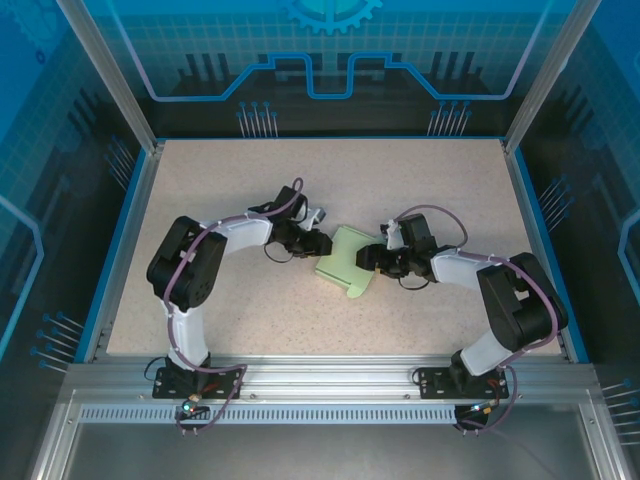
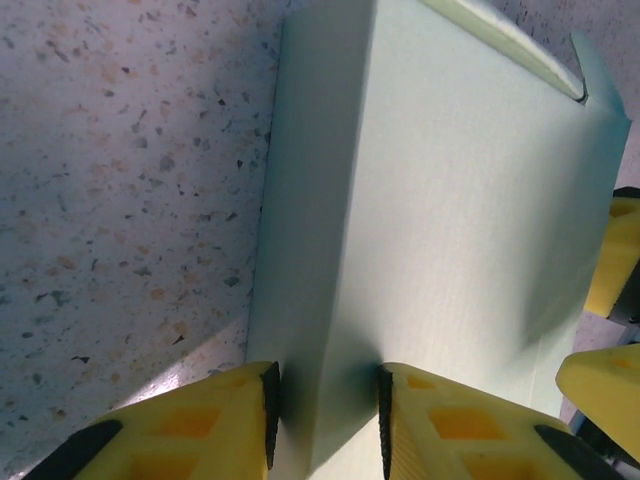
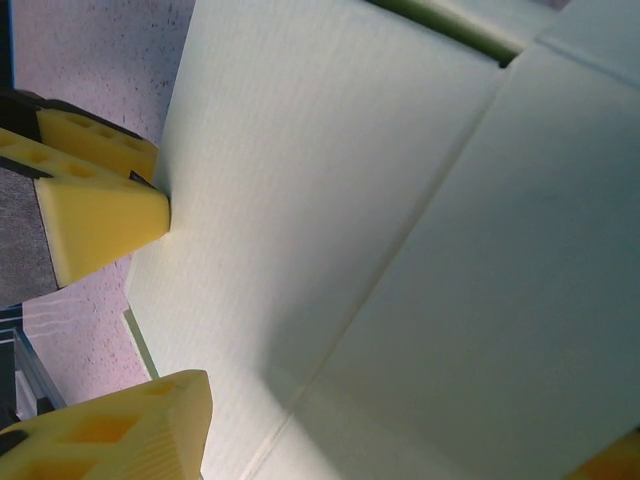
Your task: Fold the paper box
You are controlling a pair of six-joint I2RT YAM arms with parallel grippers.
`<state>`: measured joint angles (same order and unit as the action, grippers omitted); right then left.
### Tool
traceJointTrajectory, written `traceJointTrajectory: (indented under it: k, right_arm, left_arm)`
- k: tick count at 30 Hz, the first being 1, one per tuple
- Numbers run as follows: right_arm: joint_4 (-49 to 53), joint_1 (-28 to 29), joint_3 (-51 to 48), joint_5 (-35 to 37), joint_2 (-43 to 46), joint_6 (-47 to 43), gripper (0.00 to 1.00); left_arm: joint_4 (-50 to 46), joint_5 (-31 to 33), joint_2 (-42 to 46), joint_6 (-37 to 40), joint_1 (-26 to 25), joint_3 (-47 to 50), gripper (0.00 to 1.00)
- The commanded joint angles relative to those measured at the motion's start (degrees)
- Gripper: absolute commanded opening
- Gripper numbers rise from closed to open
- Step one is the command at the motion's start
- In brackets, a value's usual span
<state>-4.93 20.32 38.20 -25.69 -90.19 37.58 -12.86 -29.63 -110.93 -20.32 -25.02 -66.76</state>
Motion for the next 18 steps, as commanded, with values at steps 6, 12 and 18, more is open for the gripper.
traceJointTrajectory:
  k: [6,12,18]
  right_arm:
    - [-2.1,2.0,-0.3,0.5,-0.5,1.9,0.66]
    - [-0.7,2.6,-0.5,3.1,0.3,2.3,0.68]
    - [-0.1,2.6,-0.2,3.8,0.4,2.5,0.71]
  left_arm:
    - [1.2,-0.1,-1.0,-4.0,1.9,4.6,0.29]
    - [2.9,-1.2,-0.5,-5.5,3.0,6.1,0.26]
    - [5.1,-4.0,-0.2,-6.9,4.4,7.4,0.24]
